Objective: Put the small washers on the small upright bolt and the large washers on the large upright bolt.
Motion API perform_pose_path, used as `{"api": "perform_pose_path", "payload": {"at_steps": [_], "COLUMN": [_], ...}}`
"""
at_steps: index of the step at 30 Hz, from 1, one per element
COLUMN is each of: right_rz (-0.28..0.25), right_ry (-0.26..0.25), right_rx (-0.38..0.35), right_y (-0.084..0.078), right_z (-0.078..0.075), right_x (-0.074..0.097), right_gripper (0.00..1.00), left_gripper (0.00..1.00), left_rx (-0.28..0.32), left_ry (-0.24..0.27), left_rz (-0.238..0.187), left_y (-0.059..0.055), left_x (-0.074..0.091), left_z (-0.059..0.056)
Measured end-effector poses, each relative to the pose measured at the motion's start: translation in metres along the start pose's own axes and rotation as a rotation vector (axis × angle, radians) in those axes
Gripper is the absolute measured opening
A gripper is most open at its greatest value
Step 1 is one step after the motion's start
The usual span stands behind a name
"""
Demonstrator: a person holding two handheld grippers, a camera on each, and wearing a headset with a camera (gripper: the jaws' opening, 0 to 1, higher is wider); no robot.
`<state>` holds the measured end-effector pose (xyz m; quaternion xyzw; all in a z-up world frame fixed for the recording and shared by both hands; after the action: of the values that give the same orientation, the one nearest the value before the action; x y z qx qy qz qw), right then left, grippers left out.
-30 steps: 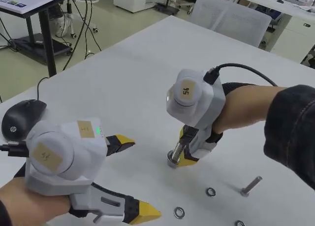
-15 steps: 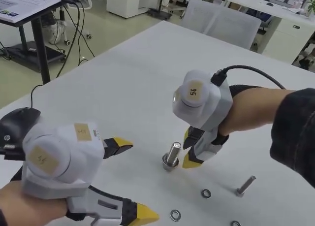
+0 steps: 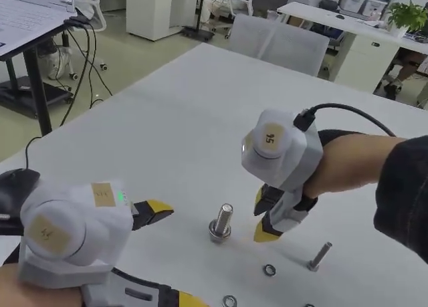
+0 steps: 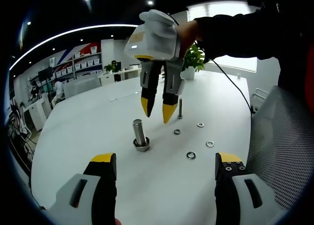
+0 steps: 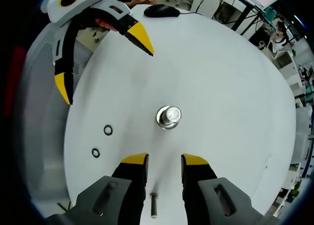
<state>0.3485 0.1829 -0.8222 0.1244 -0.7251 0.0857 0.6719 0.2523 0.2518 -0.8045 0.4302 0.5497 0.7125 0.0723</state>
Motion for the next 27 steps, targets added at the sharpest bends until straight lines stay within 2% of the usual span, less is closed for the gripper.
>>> {"api": "perform_pose_path", "payload": {"at_steps": [10,18,27], "right_rz": [-0.010,-0.005,-0.013], "right_ry": [-0.002,0.005,0.025], "right_rx": [-0.048,-0.091,-0.122], "right_y": [-0.012,-0.027,-0.032], "right_z": [0.007,0.014,0.023], "right_x": [0.003,-0.001,-0.008], "right_gripper": [0.28,0.28,0.28], "left_gripper": [0.82,0.82,0.82], "left_rx": [-0.028,-0.046,-0.058], "left_ry": [-0.019,-0.037,-0.067], "left_rz": [0.000,-0.004,0.001], "left_y": [0.008,0.013,0.015], "left_x": [0.002,-0.001,-0.005], "left_z": [-0.004,-0.004,-0.010]}}
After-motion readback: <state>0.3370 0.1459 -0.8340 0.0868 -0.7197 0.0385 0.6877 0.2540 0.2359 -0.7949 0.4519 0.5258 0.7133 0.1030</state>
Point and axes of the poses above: the centre of the closed fingertips' face, and the gripper's own axes: x roughly backward along the fingers, z roughly to its left, y roughly out of its top, the point moved 1 cm from there along x, roughly backward along the fingers, and after that the axes turned 7 degrees about z, right-handed, at the moved point
